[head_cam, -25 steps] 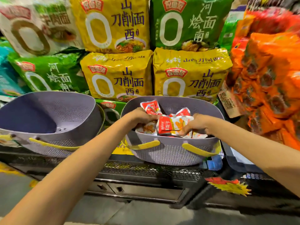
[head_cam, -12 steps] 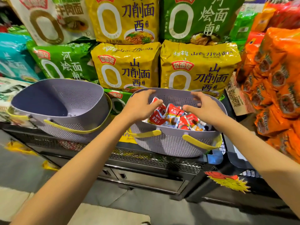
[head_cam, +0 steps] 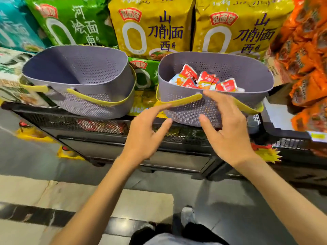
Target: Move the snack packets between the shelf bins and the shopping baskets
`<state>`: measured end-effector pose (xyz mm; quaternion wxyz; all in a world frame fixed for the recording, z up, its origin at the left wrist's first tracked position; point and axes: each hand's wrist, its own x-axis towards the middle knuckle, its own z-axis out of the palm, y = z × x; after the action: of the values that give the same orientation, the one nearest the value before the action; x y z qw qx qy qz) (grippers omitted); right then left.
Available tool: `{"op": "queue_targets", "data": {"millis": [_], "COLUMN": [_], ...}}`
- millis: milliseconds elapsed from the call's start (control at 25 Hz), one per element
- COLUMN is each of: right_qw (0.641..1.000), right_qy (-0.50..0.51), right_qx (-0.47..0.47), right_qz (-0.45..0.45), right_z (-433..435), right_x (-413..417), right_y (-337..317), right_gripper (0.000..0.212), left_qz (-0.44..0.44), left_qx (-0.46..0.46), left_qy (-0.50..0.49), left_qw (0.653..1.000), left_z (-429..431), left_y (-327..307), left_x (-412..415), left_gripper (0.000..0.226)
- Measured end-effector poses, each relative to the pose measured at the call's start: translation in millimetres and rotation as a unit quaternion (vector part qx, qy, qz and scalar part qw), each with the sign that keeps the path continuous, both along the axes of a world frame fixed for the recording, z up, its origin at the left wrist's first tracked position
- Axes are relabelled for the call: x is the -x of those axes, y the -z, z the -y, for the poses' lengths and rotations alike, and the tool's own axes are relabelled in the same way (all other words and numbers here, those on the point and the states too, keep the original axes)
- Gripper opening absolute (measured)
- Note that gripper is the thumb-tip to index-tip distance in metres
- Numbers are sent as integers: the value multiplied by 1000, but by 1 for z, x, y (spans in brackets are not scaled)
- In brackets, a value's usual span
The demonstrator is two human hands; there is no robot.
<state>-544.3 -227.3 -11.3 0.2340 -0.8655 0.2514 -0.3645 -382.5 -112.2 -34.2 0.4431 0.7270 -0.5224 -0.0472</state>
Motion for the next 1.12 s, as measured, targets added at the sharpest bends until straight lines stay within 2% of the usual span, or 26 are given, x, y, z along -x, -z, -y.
{"op": "queue_targets", "data": {"millis": [160, 320, 400, 560, 720, 880, 1120], "right_qw": [983, 939, 909, 841, 776, 680, 546], "right_qy": [18, 92, 155, 308, 443, 571, 675], "right_qx": [-144, -273, -334, -417, -437, -459, -489], "right_qz": [-111, -190, -196, -154, -102, -22, 86], "right_z": [-78, -152, -187, -254, -316, -395, -525], "right_x": [-16, -3, 15, 64, 113, 156, 207], "right_y": [76, 131, 145, 163, 169, 177, 184], "right_gripper": [48, 49, 48, 48, 47, 46, 46], "left_qz": [-76, -108, -117, -92, -49, 17, 74], "left_qx": [-127, -242, -296, -358, -380, -386, -378], "left_qy": [24, 83, 140, 279, 408, 532, 657], "left_qw": [989, 961, 938, 887, 829, 753, 647], "left_z": [-70, -126, -140, -143, -135, -141, -201], "left_y": [66, 121, 137, 153, 154, 151, 150], "left_x": [-24, -34, -29, 5, 63, 143, 270], "left_gripper": [52, 41, 41, 41, 41, 43, 48]}}
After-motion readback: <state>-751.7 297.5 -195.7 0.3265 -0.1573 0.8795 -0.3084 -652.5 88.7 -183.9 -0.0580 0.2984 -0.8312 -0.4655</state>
